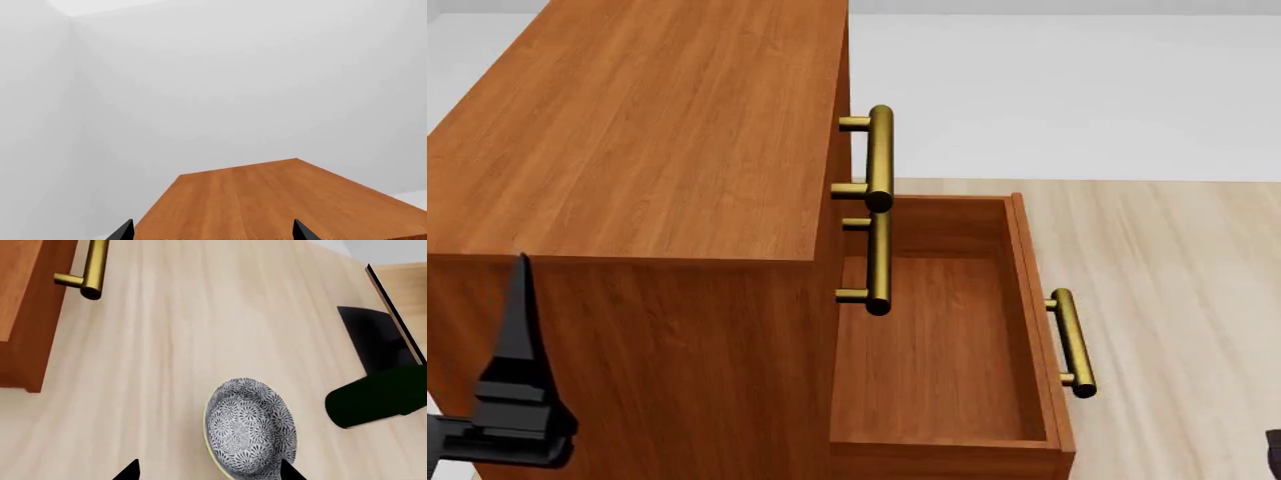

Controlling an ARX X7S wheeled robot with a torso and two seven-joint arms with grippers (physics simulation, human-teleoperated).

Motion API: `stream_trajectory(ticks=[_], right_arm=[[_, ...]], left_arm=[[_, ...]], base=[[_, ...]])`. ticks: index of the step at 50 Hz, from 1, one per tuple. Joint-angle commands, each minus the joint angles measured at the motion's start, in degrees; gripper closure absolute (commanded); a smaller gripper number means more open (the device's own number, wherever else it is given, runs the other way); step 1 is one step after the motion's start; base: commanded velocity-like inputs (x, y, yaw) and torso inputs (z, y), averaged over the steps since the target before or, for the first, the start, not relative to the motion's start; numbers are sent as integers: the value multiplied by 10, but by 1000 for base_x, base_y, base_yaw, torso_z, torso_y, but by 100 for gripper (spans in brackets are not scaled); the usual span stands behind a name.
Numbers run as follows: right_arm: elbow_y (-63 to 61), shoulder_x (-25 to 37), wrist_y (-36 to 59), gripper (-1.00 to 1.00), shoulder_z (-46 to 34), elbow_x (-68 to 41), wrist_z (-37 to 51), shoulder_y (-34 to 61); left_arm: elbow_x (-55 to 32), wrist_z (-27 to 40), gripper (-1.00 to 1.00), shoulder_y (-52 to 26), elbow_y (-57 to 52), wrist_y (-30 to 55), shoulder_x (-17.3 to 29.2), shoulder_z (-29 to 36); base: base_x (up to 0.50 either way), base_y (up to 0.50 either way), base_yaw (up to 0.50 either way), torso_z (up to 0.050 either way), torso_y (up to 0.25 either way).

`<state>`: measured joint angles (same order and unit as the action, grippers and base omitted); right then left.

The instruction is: Put the bowl in the bottom drawer of the cabinet.

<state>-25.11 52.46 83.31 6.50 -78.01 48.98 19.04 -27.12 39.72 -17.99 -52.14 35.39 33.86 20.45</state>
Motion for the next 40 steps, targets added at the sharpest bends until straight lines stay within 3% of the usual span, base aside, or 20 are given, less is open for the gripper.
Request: stream_trajectory(ticks=[1,40], right_arm=[[35,0,-2,-100,-30,2,-3,34],[151,12,-19,-100,-192,108,-106,151]], left_arm=[[2,-2,-100,-1,1,-1,2,6],[1,0,-100,-5,3,-2,6,15]], base=[[0,0,0,0,0],[0,0,0,0,0]])
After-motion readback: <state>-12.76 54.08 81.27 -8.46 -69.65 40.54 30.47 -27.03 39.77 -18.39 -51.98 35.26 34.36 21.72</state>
